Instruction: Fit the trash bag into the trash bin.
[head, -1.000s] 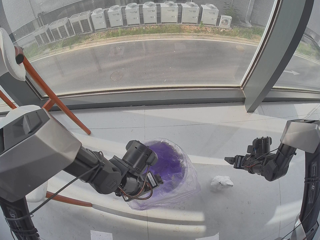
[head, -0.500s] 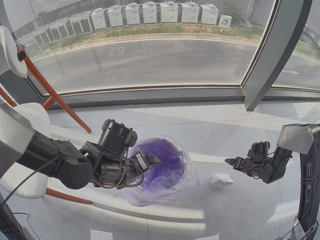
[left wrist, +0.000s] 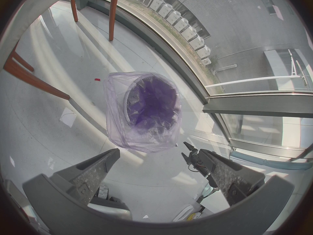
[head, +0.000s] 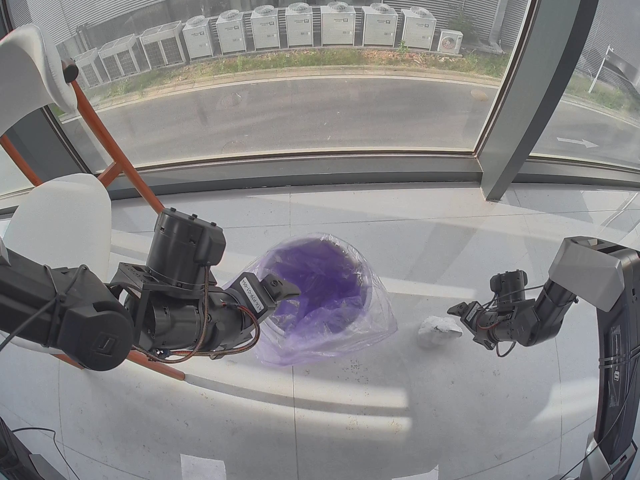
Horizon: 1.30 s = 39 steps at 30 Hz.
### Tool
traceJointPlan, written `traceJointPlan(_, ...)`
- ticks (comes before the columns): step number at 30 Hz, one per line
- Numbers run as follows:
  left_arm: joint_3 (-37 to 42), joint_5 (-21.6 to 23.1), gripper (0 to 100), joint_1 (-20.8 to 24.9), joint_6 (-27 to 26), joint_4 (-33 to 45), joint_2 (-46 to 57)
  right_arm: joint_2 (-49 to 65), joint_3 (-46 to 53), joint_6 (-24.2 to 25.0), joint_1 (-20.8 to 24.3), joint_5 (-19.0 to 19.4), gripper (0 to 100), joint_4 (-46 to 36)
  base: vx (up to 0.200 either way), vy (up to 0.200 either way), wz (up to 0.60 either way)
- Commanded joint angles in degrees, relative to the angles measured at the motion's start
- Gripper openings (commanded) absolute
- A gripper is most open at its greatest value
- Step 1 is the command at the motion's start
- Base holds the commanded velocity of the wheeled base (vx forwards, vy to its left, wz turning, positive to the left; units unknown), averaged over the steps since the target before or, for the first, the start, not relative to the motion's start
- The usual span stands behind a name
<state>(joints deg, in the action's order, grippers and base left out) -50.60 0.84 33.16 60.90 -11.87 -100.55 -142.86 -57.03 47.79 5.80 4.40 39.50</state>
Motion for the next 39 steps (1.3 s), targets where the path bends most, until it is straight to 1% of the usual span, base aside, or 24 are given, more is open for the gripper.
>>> traceJointPlan(1, -1.52, -0.14, 100, -1.08, 0.62, -4.91, 1.32, 1.36, -18.03, 12.68, 1.40, -1.15, 100, -18.84, 0.000, 0.000, 0.00)
traceJointPlan(2, -1.60, -0.14, 100, -1.08, 0.62, -5.62, 1.58, 0.92, -21.99, 14.09, 1.40, -1.24, 100, -23.33, 0.000, 0.000, 0.00)
traceJointPlan(5, -1.52, -0.14, 100, -1.43, 0.62, -6.41, 2.11, -2.51, -31.92, 16.90, 1.32, -1.24, 100, -32.99, 0.000, 0.000, 0.00)
traceJointPlan(7, -1.43, -0.23, 100, -1.52, 0.53, -6.50, 2.20, -5.06, -37.02, 17.69, 1.14, -1.24, 100, -36.95, 0.000, 0.000, 0.00)
traceJointPlan(9, -1.60, -0.58, 100, -1.52, 0.62, -6.58, 2.37, -6.73, -39.74, 17.87, 1.05, -1.24, 100, -38.88, 0.000, 0.000, 0.00)
traceJointPlan(13, -1.60, -1.02, 100, -1.52, 0.53, -6.67, 2.46, -8.49, -42.03, 17.78, 1.23, -1.32, 100, -40.11, 0.000, 0.000, 0.00)
traceJointPlan(18, -1.25, -1.37, 100, -1.52, 0.53, -6.67, 2.73, -9.19, -41.41, 17.52, 1.23, -1.32, 100, -40.29, 0.000, 0.000, 0.00)
traceJointPlan(21, -1.25, -1.72, 100, -1.61, 0.62, -6.67, 2.81, -10.24, -42.11, 17.25, 1.32, -1.50, 100, -41.96, 0.000, 0.000, 0.00)
traceJointPlan(26, -1.16, -1.72, 100, -1.61, 0.62, -6.67, 2.81, -13.32, -43.08, 13.47, 1.49, -3.70, 100, -42.49, 0.000, 0.000, 0.00)
traceJointPlan(30, -0.99, -1.81, 100, -1.61, 0.62, -6.67, 2.81, -14.90, -43.43, 12.15, 1.93, -4.23, 100, -41.78, 0.000, 0.000, 0.00)
traceJointPlan(34, -1.16, -1.81, 100, -1.69, 0.53, -6.67, 2.90, -17.19, -47.30, 11.80, 2.02, -4.23, 100, -42.13, 0.000, 0.000, 0.00)
traceJointPlan(37, -1.16, -1.72, 100, -2.84, 0.53, -6.76, 2.90, -19.12, -50.37, 11.80, 1.84, -4.40, 100, -42.13, 0.000, 0.000, 0.00)
traceJointPlan(39, -1.25, -1.72, 100, -2.92, 0.27, -6.76, 2.90, -20.70, -52.66, 11.80, 1.67, -5.10, 100, -42.31, 0.000, 0.000, 0.00)
